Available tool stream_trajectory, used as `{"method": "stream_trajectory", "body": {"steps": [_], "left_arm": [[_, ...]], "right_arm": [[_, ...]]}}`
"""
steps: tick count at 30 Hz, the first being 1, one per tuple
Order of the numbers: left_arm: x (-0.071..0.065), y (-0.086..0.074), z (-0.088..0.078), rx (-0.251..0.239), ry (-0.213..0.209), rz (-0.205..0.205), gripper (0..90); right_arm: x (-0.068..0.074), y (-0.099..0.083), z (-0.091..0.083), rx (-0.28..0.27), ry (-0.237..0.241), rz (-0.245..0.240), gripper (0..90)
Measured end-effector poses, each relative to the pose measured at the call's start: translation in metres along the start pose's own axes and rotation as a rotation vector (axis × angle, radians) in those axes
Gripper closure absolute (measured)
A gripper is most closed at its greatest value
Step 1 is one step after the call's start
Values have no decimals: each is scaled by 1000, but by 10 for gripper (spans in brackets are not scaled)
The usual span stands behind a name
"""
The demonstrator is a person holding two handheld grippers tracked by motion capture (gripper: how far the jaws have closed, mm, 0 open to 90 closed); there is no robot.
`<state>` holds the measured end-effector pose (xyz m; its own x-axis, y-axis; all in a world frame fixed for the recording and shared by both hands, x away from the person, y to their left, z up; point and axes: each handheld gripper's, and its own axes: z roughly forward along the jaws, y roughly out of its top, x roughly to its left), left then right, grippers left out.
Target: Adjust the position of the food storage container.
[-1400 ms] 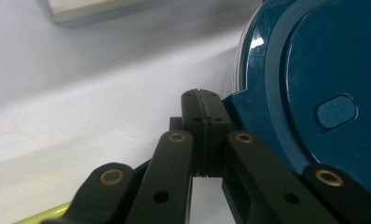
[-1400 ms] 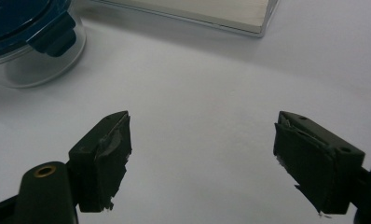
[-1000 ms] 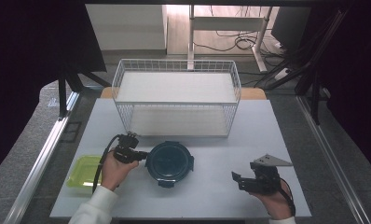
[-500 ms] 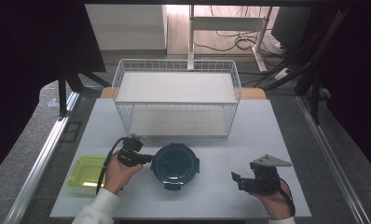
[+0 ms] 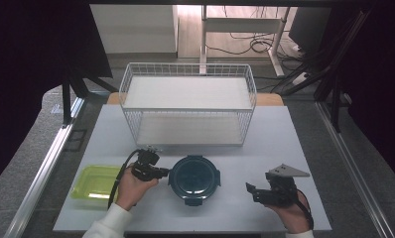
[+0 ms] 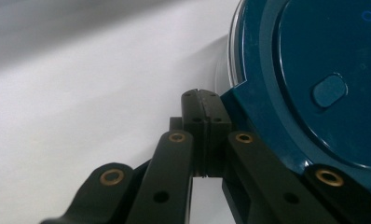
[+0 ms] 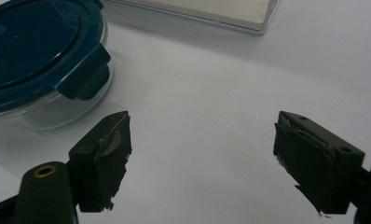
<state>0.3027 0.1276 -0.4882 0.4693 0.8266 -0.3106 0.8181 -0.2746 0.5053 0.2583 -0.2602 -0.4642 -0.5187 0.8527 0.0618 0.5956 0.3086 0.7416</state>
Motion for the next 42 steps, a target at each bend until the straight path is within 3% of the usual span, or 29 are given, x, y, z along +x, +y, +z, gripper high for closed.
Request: {"method": "stream_trajectory", "body": {"steps": [3,14,16,17,18,22,23,24,27,29,30,33,38,42], "left_arm": [[-6,1,3,16,-17,31,900],[-11,3,7,15,-38,42,900],[-8,2,5,-19,-72,37,899],[-8,2,5,-19,-72,37,900],[-8,1,0,-59,-70,25,899],[-11,-4,-19,-118,-49,38,895],[-11,-4,-19,-118,-49,38,874],[-15,-9,-30,-159,-53,45,853],[-19,-15,-39,-196,-64,47,786],[-24,-20,-46,-215,-65,57,638],[-28,-25,-53,-233,-63,56,490],[-32,-28,-60,-247,-72,51,319],[-40,-42,-73,-282,-74,38,207],[-40,-44,-70,-279,-79,28,182]], "right_arm": [[0,0,0,0,0,0,187],[0,0,-1,-12,-7,-1,193],[1,2,-5,-42,-9,2,198],[1,2,-5,-42,-9,2,198],[2,3,-8,-60,-10,-3,199],[2,4,-11,-76,-8,-1,199],[2,4,-12,-77,-7,0,199],[1,4,-12,-78,-5,2,199],[1,4,-11,-78,11,13,199],[1,4,-11,-81,35,24,199],[2,5,-12,-88,54,27,198],[3,5,-13,-96,74,27,196],[6,7,-15,-110,134,39,181],[6,8,-16,-112,149,50,177]]}}
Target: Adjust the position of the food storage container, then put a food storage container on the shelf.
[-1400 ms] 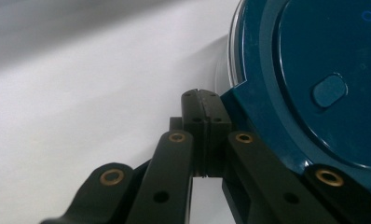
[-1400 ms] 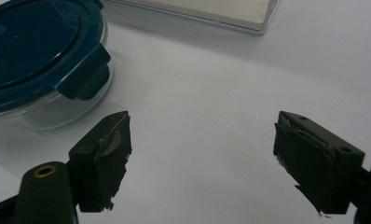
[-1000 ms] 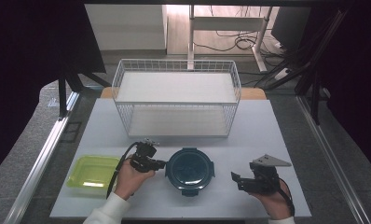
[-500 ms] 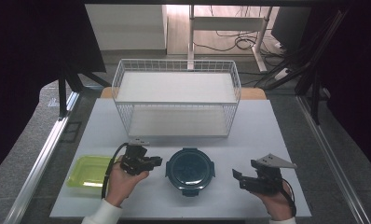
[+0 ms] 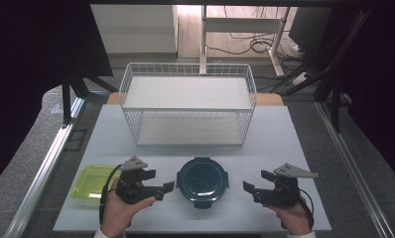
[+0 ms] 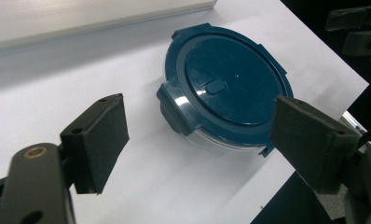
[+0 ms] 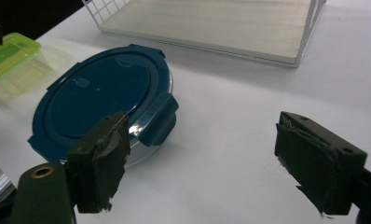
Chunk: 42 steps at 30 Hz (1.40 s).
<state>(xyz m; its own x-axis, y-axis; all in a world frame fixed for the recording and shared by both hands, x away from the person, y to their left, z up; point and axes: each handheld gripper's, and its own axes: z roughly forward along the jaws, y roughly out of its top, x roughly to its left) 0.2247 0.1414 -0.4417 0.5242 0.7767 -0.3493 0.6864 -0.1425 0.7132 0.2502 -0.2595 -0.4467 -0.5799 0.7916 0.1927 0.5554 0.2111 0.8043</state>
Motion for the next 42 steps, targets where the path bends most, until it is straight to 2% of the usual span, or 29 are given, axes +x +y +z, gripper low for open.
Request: {"method": "stream_trajectory", "body": {"steps": [5,6,10,20,29,30,32,35,36,41,42], "left_arm": [[1,-1,6,5,-42,-20,173],[-1,-1,7,0,-53,-14,164],[0,0,6,-8,-53,-17,152],[6,-2,8,-11,-66,-57,138],[0,1,21,3,-70,-56,120],[0,1,26,-5,-75,-73,115],[0,2,27,-11,-80,-82,111],[-1,4,32,-7,-94,-83,97],[-1,5,34,-4,-100,-90,87],[8,7,43,13,-145,-135,76],[11,7,46,12,-152,-147,77]], "right_arm": [[0,1,-1,-6,7,0,178],[0,1,-1,-4,14,-7,180],[1,2,-1,-9,55,11,179],[3,3,-1,-12,70,17,177],[4,5,0,-11,94,34,175],[6,7,1,-18,125,63,175],[7,8,2,-19,138,68,174],[12,11,5,6,148,50,167],[14,14,8,6,164,63,165],[17,17,14,26,170,64,164],[17,18,19,40,174,79,162]]}}
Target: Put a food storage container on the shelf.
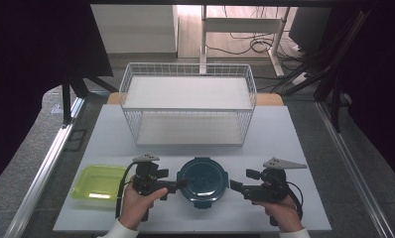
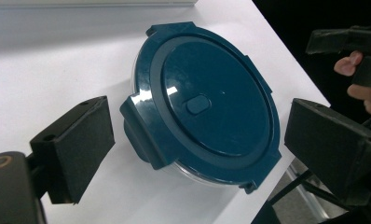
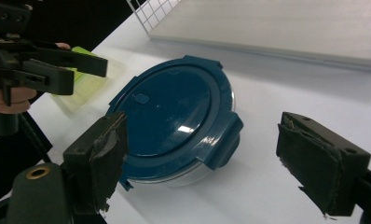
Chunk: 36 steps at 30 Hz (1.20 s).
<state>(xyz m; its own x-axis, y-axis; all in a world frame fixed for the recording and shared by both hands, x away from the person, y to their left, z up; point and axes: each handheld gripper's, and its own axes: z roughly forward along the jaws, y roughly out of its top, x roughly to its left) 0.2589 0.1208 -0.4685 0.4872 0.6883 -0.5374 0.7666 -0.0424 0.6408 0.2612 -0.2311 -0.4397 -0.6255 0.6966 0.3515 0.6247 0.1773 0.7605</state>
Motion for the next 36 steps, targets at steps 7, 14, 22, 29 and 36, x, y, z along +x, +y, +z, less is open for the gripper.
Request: {"method": "stream_trajectory", "body": {"steps": [7,14,22,29,36], "left_arm": [[12,5,10,7,-17,-27,81],[17,6,25,36,-19,-59,65],[23,2,36,66,-49,-90,37],[28,0,46,91,-43,-132,35],[31,0,53,110,-86,-148,42]], "right_arm": [[-3,3,28,59,4,38,136],[-13,-2,43,71,33,112,121],[-20,-5,49,90,63,156,102],[-22,-9,63,121,78,187,96],[-20,-12,71,144,83,193,96]]}}
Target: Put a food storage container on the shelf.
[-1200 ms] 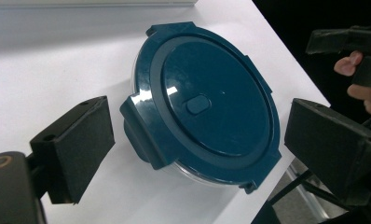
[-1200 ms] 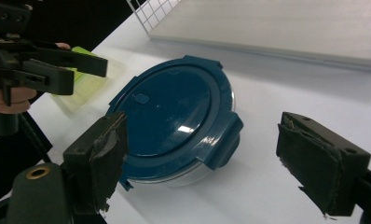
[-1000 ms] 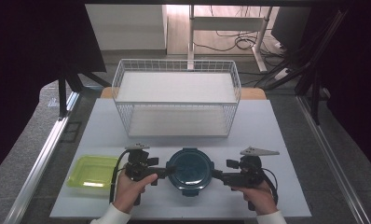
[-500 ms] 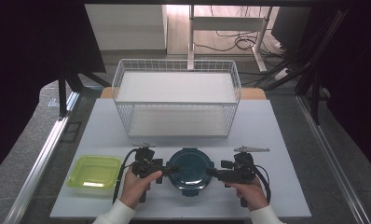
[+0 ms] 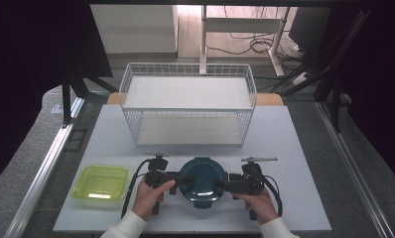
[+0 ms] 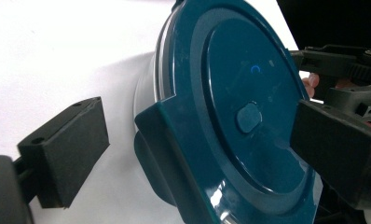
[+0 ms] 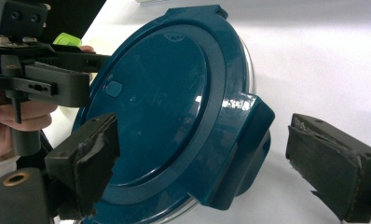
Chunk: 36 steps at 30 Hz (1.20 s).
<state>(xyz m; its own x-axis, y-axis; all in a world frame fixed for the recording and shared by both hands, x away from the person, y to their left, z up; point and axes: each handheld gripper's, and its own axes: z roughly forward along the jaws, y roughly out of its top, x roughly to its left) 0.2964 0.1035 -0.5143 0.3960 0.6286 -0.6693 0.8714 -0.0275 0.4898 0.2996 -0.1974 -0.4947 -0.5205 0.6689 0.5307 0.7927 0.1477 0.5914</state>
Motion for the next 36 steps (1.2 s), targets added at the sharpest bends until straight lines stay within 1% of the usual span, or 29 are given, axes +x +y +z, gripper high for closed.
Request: {"method": "stream_trajectory", "body": {"steps": [1,3,7,8,10,11,12,13,17,18,19,20,21,22,23,24,25,26,27,29,30,31,32,33,36], "left_arm": [[0,0,1,5,-3,3,44],[-1,0,3,14,-18,5,51],[-1,-1,6,26,-17,-3,67],[-1,-1,7,37,-15,-9,71],[-1,-1,7,42,-15,-10,80],[-1,-2,8,54,-11,-14,80],[-1,-2,9,63,-17,-19,87],[-2,-2,9,74,-25,-26,87],[-5,-3,9,76,-24,-25,119],[-5,-4,9,66,-24,-33,119],[-5,-4,9,66,-24,-33,124],[-2,-6,7,49,-33,-46,135],[-2,-6,7,49,-33,-46,150],[0,-7,6,44,-43,-52,150],[1,-8,4,42,-54,-57,167],[2,-8,2,38,-59,-63,218],[2,-9,0,29,-60,-67,218],[2,-9,-1,29,-63,-76,248],[3,-10,-2,27,-67,-80,253],[4,-11,-2,14,-67,-95,260],[2,-11,-2,2,-59,-97,266],[2,-11,-2,2,-59,-97,269],[-1,-11,-3,-4,-46,-86,274],[-1,-11,-3,-4,-46,-86,278],[-5,-12,-7,-5,-33,-60,297]], "right_arm": [[0,0,2,3,10,8,96],[0,-1,4,14,11,10,96],[0,-1,8,25,16,21,96],[-1,-2,10,32,22,30,96],[-1,-2,12,36,26,38,97],[-1,-2,12,36,26,38,97],[-2,-3,14,45,29,54,103],[-2,-3,14,45,29,54,103],[-4,-3,14,43,36,64,123],[-4,-3,15,45,50,73,146],[-4,-3,15,45,50,73,146],[-5,-4,16,50,72,94,168],[-5,-4,16,50,72,94,168],[-5,-4,16,53,70,104,178],[-6,-3,15,56,74,116,193],[-9,-2,13,57,84,146,223],[-9,-2,13,57,84,146,223],[-10,-3,12,54,87,160,233],[-10,-3,12,53,86,164,233],[-9,-3,12,51,84,163,236],[-9,-3,12,53,80,167,242],[-9,-3,12,53,80,167,242],[-9,-3,9,46,79,166,265],[-9,-3,9,46,79,166,265],[-6,-3,4,32,76,156,296]]}}
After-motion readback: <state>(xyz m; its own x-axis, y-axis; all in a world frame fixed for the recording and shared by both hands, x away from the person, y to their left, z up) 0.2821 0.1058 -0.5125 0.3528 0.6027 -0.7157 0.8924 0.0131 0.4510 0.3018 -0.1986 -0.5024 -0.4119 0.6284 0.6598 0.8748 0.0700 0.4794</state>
